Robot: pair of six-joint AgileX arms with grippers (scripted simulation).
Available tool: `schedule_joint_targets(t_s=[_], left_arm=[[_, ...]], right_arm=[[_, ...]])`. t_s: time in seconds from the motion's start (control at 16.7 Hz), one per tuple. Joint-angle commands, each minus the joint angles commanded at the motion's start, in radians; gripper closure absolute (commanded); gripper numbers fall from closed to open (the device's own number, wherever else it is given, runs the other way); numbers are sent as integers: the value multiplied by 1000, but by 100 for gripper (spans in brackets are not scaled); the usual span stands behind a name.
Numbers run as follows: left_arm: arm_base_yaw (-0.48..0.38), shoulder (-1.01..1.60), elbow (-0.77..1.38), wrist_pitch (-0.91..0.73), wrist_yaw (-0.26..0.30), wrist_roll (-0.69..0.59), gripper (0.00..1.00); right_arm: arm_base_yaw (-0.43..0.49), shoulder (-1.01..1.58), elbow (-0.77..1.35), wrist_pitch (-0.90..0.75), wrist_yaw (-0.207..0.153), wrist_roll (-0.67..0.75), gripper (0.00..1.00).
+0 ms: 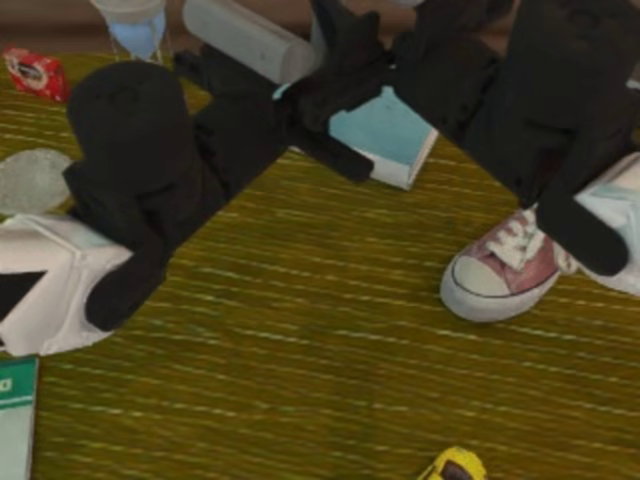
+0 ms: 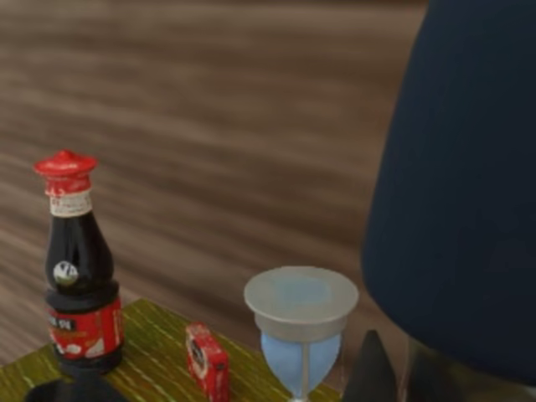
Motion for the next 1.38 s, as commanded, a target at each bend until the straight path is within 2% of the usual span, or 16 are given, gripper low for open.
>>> schedule_joint_targets(t_s=[0.06, 0.84, 1.38], left_arm=[[0, 0, 0, 0, 0, 0, 100], [0, 0, 0, 0, 0, 0, 100], [0, 0, 0, 0, 0, 0, 100]], right_arm=[[0, 0, 0, 0, 0, 0, 0], [0, 0, 0, 0, 0, 0, 98], [0, 0, 0, 0, 0, 0, 100]])
